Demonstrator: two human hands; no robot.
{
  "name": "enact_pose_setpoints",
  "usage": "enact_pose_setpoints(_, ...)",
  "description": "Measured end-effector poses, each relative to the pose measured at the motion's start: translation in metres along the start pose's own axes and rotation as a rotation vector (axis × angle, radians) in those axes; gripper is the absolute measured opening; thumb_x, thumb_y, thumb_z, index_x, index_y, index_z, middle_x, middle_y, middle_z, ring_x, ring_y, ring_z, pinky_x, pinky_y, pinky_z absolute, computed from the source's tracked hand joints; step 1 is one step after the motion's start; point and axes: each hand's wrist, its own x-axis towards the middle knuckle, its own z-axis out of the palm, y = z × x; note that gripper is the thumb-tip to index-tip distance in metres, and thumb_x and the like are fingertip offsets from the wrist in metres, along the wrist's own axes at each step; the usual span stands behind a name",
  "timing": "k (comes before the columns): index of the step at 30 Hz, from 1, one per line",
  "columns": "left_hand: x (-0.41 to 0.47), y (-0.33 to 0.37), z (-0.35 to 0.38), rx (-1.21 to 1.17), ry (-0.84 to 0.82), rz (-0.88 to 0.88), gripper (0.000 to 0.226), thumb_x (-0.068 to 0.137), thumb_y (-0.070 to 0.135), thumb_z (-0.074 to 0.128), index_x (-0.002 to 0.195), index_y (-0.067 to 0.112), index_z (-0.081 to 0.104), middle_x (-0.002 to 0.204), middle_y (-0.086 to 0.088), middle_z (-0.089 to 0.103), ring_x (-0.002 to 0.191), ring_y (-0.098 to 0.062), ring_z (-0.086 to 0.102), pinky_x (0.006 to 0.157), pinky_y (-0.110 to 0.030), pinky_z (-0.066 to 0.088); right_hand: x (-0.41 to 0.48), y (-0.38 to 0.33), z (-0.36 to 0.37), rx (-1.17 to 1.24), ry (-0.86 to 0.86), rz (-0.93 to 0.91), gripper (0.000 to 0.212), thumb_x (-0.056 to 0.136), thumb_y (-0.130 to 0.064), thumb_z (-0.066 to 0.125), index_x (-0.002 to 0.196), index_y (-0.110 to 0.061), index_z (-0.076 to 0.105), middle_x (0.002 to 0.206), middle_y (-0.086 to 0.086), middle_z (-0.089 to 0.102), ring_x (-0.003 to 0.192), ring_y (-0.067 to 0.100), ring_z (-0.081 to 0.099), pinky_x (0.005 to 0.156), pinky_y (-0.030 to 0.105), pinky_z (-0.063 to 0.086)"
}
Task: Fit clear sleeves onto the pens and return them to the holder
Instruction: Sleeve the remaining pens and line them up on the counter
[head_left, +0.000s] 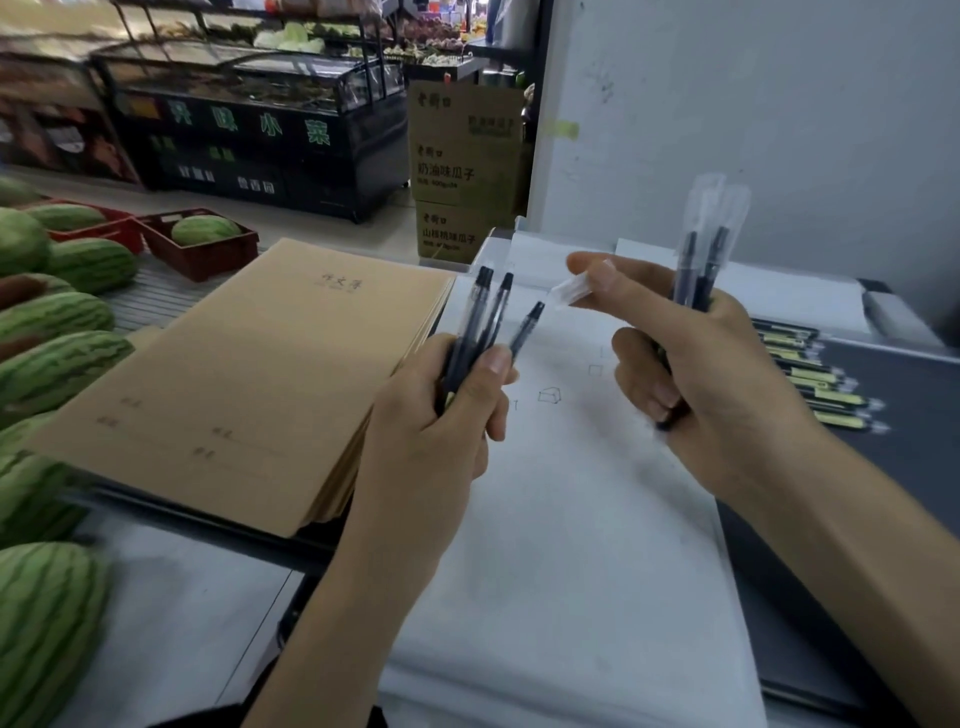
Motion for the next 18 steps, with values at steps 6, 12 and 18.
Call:
enact_pose_setpoints(6,-0.0009,0.0010,0.0020,0.000,-0.007,-0.014,0.027,0.107,0.026,0.057,0.088,0.008,0.063,0.064,-0.001,0.049,0.042,-0.008,0.030,0.041,-0.013,0.026,0.0048,0.0046,-0.0036,0.043,0.014,-0.054,0.013,0.090,-0.035,0.082,0.100,-0.029,0.077,0.106,0.048,0.054,0.035,0.013,0.026,0.038,0.020,0.025)
enact_pose_setpoints(12,-0.0013,0.0013,0.0024,0.013,-0.025,-0.008,0.027,0.107,0.027,0.057,0.090,0.006,0.062,0.064,0.000,0.049,0.043,-0.007,0.031,0.041,-0.013,0.026,0.0042,0.0053,-0.0052,0.041,0.034,-0.083,0.008,0.090,-0.035,0.082,0.096,-0.031,0.079,0.092,0.045,0.053,0.035,0.014,0.025,0.039,0.020,0.025)
enact_pose_setpoints(18,-0.0011,0.0024,0.0041,0.024,-0.032,0.001,0.026,0.106,0.026,0.058,0.089,0.007,0.063,0.062,0.002,0.048,0.044,-0.006,0.033,0.042,-0.012,0.027,-0.0023,0.0031,-0.0038,-0.079,0.045,-0.102,0.020,0.092,-0.031,0.079,0.110,-0.023,0.074,0.065,-0.010,0.069,0.037,0.013,0.029,0.039,0.021,0.028)
